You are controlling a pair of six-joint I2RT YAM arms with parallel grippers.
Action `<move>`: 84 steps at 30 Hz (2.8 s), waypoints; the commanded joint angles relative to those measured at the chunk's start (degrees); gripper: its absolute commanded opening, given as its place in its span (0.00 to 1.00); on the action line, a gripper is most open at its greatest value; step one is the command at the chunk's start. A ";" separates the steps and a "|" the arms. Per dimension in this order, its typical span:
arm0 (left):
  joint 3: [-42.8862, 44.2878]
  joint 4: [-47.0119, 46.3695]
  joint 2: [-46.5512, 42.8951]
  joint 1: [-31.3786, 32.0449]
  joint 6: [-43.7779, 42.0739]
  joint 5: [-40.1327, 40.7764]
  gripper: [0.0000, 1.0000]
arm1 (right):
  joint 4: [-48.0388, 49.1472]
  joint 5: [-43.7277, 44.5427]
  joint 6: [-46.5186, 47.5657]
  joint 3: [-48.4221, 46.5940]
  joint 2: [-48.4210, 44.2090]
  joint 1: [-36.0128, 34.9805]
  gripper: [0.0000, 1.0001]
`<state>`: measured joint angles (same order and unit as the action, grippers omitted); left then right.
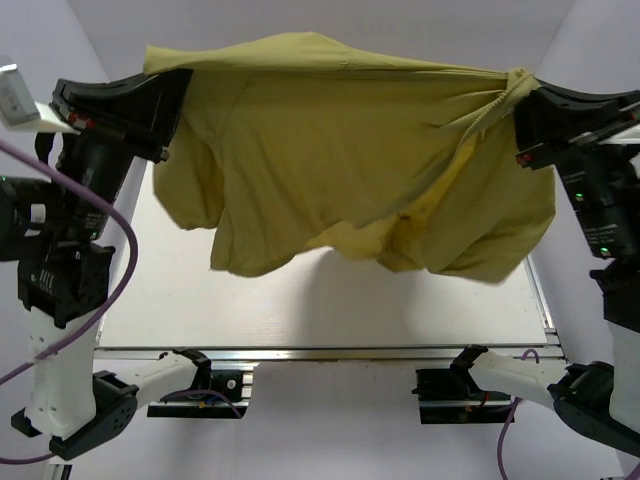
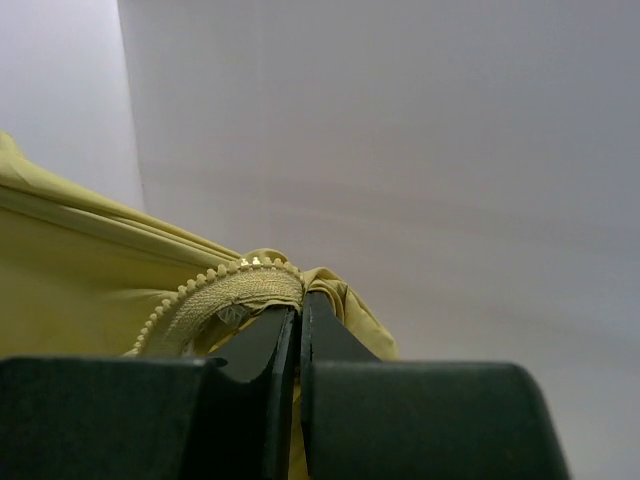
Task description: Zip up the jacket
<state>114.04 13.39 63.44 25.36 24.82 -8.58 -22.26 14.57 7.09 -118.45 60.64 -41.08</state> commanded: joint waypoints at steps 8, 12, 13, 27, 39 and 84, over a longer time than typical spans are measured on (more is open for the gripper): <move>-31.00 -2.67 -1.39 -1.37 0.40 31.13 0.00 | 8.02 4.32 -4.06 26.66 6.84 3.36 0.00; -44.49 0.76 2.56 -4.96 7.40 42.77 0.00 | 9.51 -16.29 -14.99 39.59 17.38 10.92 0.00; -46.61 2.33 3.78 -9.76 8.92 38.59 0.00 | 9.60 -19.02 -16.83 40.22 23.23 11.54 0.00; -51.64 5.59 11.89 -17.54 5.59 28.80 0.98 | -5.59 -21.00 -20.34 44.25 24.13 10.58 0.89; -64.11 1.99 9.24 -10.26 9.90 5.50 0.98 | -19.49 7.05 -34.78 66.16 6.41 23.58 0.89; -53.57 -5.56 34.65 -18.42 7.53 18.42 0.98 | 12.16 -34.63 -13.18 -17.56 73.69 28.79 0.89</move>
<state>57.91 9.02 100.88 7.22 33.39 10.87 -14.13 -18.85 -10.28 -137.12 144.92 -9.41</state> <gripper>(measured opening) 0.979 0.882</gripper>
